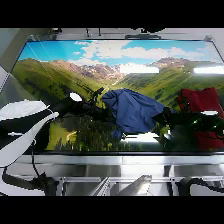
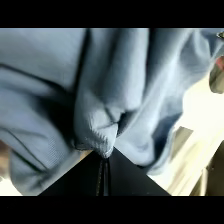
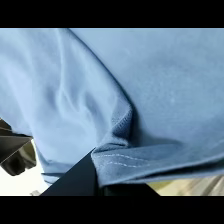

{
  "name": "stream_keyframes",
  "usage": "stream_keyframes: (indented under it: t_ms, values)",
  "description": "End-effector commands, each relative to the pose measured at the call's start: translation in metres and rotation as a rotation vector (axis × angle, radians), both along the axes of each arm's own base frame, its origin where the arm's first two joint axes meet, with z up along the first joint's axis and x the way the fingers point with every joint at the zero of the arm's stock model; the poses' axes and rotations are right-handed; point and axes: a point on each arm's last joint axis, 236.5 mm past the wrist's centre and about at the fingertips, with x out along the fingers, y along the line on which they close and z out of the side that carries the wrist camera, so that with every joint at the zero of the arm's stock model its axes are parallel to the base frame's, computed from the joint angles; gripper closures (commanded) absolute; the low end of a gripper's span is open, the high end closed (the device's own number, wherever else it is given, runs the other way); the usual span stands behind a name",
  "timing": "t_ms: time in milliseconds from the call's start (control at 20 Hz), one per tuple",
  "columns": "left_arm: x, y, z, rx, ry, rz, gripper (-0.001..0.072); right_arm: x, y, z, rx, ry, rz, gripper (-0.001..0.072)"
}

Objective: Fold the shirts.

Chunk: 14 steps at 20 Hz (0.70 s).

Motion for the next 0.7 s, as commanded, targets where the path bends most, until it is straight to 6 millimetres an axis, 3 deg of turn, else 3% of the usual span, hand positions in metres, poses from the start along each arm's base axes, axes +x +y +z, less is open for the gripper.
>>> stream_keyframes:
  t_ms: [0,50,200,400,500,650]
  values:
    - [0.004,0.012,0.025,-0.033,-0.012,-0.002,0.0610,0.002,0.002,0.008,0.028,-0.016,0.009,0.0696]
    - [0.004,0.017,0.031,-0.043,-0.008,-0.003,0.0413,0.001,0.003,0.009,0.033,-0.016,0.012,0.0696]
    - [-0.001,0.034,0.029,-0.022,0.019,-0.027,0.0413,0.001,0.003,0.009,0.034,-0.016,0.013,0.0696]
    - [0.025,0.046,0.015,0.055,-0.045,0.059,0.0413,0.001,0.003,0.009,0.032,-0.019,0.015,0.0696]
    - [0.033,0.040,0.012,0.072,-0.090,0.080,0.0413,0.001,0.003,0.009,0.032,-0.019,0.015,0.0696]
    - [0.030,0.023,0.009,0.083,-0.133,0.058,0.0413,0.001,0.003,0.009,0.029,-0.025,0.019,0.0696]
